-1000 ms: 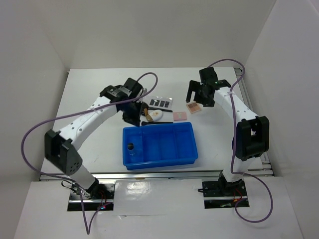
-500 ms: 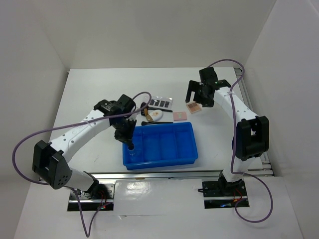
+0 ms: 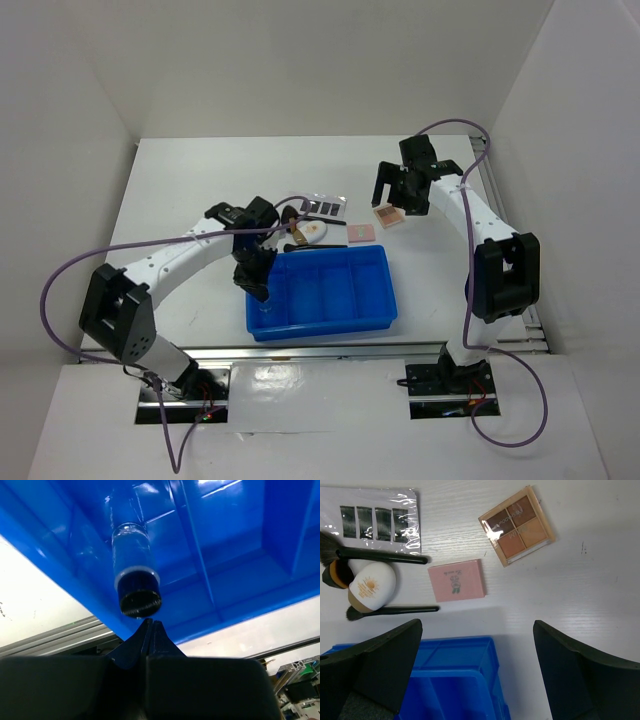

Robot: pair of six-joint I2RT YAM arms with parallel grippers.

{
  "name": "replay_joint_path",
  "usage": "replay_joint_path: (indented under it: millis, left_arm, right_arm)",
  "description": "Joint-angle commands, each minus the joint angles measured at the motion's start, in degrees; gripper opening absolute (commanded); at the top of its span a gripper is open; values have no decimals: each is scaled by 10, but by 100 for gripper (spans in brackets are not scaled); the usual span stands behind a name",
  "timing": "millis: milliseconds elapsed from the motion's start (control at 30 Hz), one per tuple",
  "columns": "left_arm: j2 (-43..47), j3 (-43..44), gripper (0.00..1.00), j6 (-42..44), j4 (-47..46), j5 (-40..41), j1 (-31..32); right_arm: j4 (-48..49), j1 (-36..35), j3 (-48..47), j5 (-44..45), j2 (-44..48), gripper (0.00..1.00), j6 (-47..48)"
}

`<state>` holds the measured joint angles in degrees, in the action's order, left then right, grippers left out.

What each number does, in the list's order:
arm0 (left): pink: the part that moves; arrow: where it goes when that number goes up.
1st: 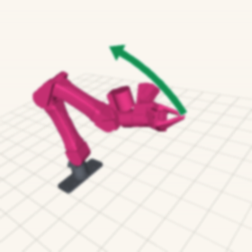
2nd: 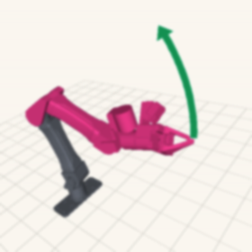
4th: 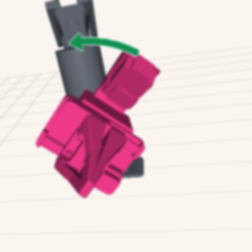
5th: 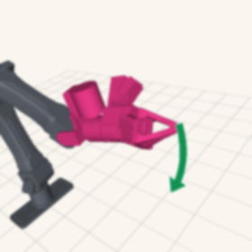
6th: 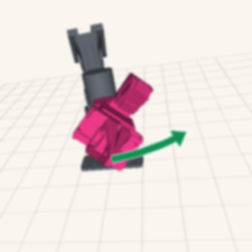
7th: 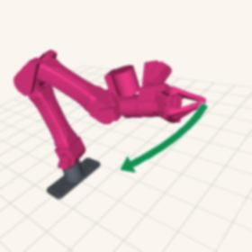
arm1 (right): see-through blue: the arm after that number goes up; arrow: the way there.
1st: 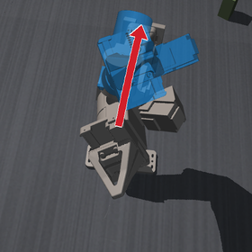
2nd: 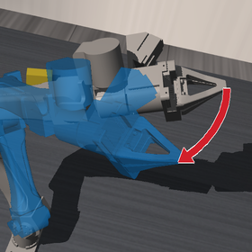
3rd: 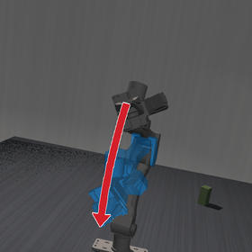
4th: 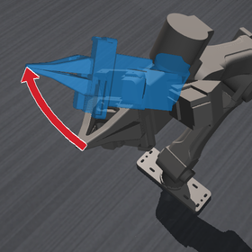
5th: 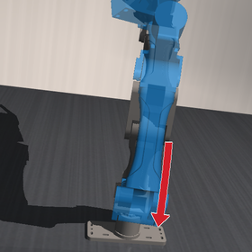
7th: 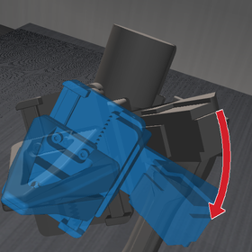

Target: Organize the makeup

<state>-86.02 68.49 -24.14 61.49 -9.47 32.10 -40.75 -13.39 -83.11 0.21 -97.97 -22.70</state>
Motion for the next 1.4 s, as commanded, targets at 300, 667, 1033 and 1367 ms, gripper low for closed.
replay_joint_path:
  millis: [300, 667, 1033, 1367]
  left_arm:
    - [-28, 10, 0, 10, -7, 19, 2]
    - [-65, 45, 0, -14, -61, 73, 2]
    - [-93, 231, 0, -9, -4, 91, 2]
    - [-229, 435, 25, 27, -53, 107, 2]
  right_arm:
    - [-10, -6, -12, 7, 0, 100, -7]
    - [-10, -6, -17, 1, 0, 100, -7]
    - [-10, -11, -11, 19, 0, 100, -7]
    - [-24, -11, -16, 32, -6, 100, -12]
